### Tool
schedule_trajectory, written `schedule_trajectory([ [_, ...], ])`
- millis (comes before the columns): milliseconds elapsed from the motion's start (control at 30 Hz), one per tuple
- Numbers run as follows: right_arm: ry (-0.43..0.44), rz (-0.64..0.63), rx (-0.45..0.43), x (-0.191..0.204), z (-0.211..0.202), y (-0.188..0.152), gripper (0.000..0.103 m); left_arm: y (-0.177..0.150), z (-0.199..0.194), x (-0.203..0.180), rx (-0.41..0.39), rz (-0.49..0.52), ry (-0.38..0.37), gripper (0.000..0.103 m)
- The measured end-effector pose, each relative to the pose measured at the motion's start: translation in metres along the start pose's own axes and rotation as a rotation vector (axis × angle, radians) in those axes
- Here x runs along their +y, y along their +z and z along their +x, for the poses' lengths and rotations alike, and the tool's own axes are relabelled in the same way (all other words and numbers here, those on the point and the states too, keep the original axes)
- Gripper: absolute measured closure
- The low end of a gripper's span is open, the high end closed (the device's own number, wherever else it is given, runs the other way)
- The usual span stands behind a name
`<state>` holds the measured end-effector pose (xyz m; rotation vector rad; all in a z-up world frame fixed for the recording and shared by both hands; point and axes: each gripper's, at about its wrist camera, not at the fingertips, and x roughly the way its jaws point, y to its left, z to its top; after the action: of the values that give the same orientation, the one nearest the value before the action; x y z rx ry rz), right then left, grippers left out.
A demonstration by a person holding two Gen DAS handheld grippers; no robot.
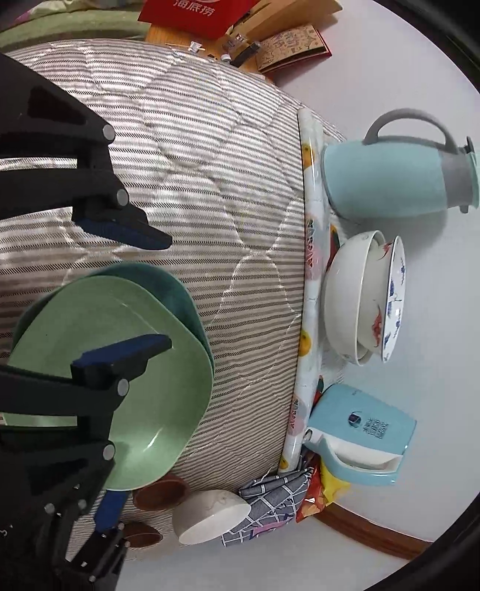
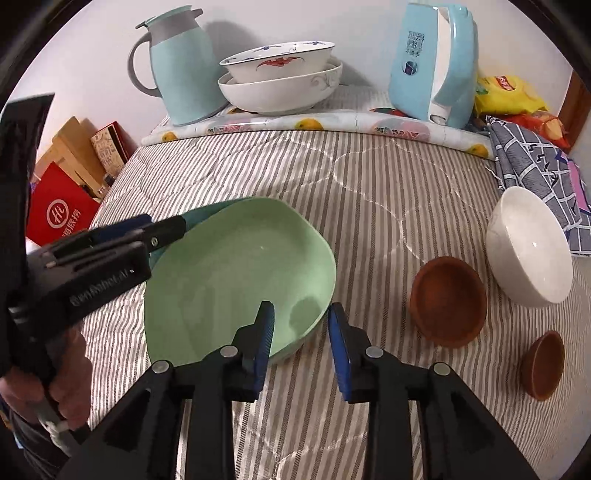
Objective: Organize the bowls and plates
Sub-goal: 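Lower the green plate onto the light-blue plate and open both grippers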
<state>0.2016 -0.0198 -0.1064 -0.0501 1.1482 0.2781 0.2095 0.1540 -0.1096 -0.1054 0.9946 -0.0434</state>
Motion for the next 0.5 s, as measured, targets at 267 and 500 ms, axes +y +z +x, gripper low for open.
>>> schedule_trajectory([
  [267,0.031,0.032,0.031,0.002,-0.011,-0.016,0.068,-0.003,-0.007,0.009,-0.010,-0.023,-0.004,0.057],
  [500,0.030,0.080,0.002,0.002,0.001,-0.011,0.073,-0.008,-0.006,0.010,-0.005,-0.019,-0.003,0.057],
])
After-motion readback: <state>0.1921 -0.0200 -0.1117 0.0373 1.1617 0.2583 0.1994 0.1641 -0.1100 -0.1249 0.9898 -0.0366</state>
